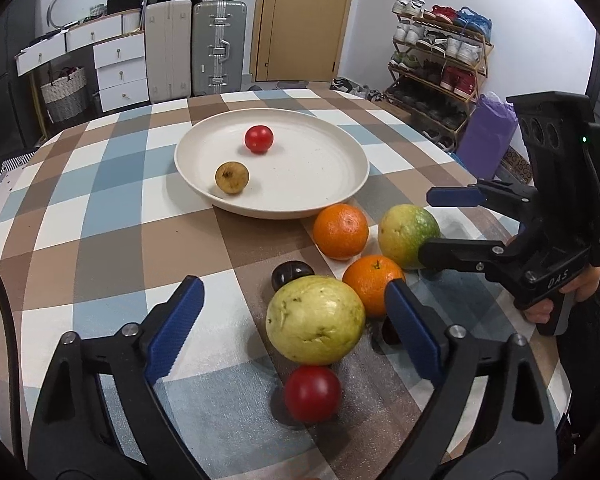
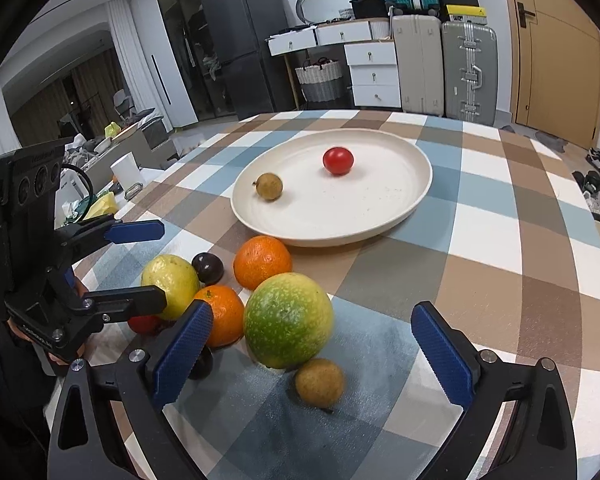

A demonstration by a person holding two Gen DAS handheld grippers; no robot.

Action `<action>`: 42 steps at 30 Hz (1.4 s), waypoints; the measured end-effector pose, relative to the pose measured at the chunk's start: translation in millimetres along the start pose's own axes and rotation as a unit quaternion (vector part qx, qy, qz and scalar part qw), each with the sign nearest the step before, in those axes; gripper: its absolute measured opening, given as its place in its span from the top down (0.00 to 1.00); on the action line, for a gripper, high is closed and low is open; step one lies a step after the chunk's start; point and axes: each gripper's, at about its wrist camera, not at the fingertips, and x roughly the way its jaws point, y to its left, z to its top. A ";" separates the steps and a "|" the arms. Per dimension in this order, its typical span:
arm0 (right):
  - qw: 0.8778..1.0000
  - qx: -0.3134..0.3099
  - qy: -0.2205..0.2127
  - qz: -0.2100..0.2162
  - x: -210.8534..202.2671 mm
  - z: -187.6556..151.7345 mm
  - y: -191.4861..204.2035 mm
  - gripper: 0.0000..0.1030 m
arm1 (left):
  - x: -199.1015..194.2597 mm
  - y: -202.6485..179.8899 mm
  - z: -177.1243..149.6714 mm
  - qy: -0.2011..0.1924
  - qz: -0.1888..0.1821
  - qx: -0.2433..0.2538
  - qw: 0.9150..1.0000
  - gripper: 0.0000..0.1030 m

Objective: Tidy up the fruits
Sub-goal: 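Grasp the yellow guava with the left tool while the right tool grasps the green citrus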

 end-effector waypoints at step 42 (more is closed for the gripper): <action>0.999 0.002 0.027 0.037 8.0 -3.7 4.8 0.51 | -10.0 11.3 2.6 -0.030 -0.029 -0.018 0.999 0.52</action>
